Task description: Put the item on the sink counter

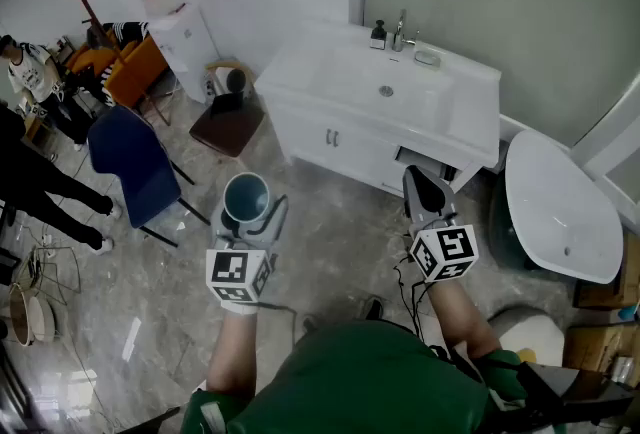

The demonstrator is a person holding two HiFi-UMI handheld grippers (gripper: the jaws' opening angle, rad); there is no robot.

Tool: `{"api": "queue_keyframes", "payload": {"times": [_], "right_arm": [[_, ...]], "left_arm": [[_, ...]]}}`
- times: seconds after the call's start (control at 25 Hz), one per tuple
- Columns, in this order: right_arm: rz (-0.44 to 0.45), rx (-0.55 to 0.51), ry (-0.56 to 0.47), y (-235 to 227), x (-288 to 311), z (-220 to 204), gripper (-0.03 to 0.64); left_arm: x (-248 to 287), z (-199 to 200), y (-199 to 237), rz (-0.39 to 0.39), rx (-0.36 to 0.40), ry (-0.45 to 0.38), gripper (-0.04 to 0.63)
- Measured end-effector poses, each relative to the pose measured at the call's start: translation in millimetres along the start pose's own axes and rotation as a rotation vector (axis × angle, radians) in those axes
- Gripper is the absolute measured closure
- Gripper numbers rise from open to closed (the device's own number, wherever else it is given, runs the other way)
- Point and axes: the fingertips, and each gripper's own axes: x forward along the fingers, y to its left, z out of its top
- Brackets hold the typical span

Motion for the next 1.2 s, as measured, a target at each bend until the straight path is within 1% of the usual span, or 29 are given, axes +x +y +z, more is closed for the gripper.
{"api": "queue_keyframes", "payload": {"times": [0.24,0.36,0.52,0.72,0.92,1.08,1.2], "right_arm": [[0.005,-0.002,-0.001,-22,1,-2,0.607],[0.006,0.008,-0.011,-45,-3,0,0.608],[0.013,0.038,-0.029,-80,-15,3,0.609],[0.025,0.055,-0.018,-111,-20,-5,0.609],[0.028,0.087,0.014,-126,-8,-21,0.609],[0.02,0.091,0.034,-131,12,-31,0.609],[-0.001,0.085,0.04,-136,34,-32,0.609]], "left_arm": [[19,3,-16,-0.001,0.003,-0.002,0.227],[33,8,-35,-0.002,0.004,-0.003,0.227],[52,16,-64,-0.002,-0.014,-0.02,0.227],[68,12,-83,0.027,-0.031,-0.013,0.227],[83,0,-80,0.054,-0.025,0.021,0.227],[101,-10,-61,0.065,-0.034,0.034,0.227],[120,-15,-41,0.057,-0.044,0.034,0.227]]}}
